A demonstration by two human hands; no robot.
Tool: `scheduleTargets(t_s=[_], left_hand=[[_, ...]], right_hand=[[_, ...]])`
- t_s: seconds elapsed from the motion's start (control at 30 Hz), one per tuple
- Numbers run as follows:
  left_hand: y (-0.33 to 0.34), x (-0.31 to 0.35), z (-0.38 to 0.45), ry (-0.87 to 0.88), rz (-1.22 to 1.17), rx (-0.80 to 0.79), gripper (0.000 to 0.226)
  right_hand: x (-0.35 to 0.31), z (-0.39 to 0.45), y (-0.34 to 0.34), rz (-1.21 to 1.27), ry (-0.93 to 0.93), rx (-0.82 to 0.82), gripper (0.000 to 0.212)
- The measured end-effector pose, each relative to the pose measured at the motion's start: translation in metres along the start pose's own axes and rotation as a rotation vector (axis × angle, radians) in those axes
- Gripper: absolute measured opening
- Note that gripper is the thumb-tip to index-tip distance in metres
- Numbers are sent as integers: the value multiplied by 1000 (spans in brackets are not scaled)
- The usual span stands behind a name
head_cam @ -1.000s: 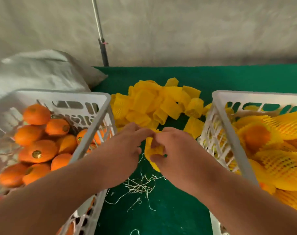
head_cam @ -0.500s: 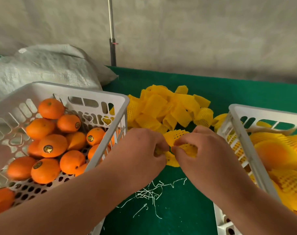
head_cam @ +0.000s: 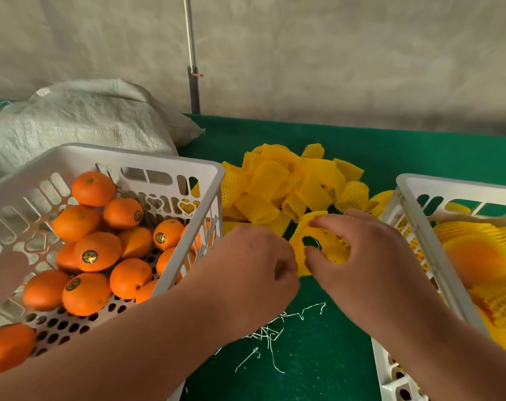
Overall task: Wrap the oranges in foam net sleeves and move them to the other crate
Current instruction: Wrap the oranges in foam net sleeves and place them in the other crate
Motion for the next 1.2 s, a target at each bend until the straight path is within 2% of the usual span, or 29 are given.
scheduleTargets(t_s=[0.07, 0.17, 0.33, 0.43, 0.53, 0.63, 0.7, 0.73, 0.8, 0.9, 0.97, 1.0, 1.2], left_hand=[[2, 6, 0, 97, 7, -46, 21], [2, 8, -2, 136, 15, -61, 24], [-9, 4, 0, 54, -67, 147, 23], [-13, 1, -3, 18, -11, 207, 22], [-30, -10, -6, -15, 91, 333, 23], [-59, -32, -5, -8, 298, 506, 22], [-78, -60, -3, -125, 434, 552, 20], [-86, -78, -3, -225, 476, 528, 21], [-98, -117, -7, -445, 512, 363, 21], [-95, -159, -25, -659, 527, -91, 19], [-78, -173, -38, -696, 546, -405, 26], [-70, -178, -42, -689, 543, -505, 32], [-47, -192, -48, -616, 474, -681, 69]], right_hand=[[0, 0, -2, -18, 18, 28, 36], [0, -1, -2, -64, 6, -13, 58], [0, -1, 0, -170, -20, -114, 69], [-1, -2, 2, -206, -25, -133, 81], [-3, -4, 2, -215, -30, -163, 82], [-5, -4, 3, -224, -27, -195, 81], [-6, -4, 3, -230, -24, -218, 81], [-7, -4, 3, -232, -21, -226, 82], [-8, -4, 3, -235, -12, -237, 82], [-9, -5, 3, -232, 8, -251, 82], [-9, -5, 4, -226, 17, -268, 81], [-8, -5, 4, -223, 22, -278, 79], [-3, -5, 8, -256, 42, -289, 84]])
Point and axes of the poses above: each hand's wrist, its own z-axis towards the middle knuckle, its own y-axis out of the palm, x = y × z, the point moved 2 cm from there along z, towards the middle knuckle, and after that the axes turned 7 degrees about y, right-handed, at the moved point
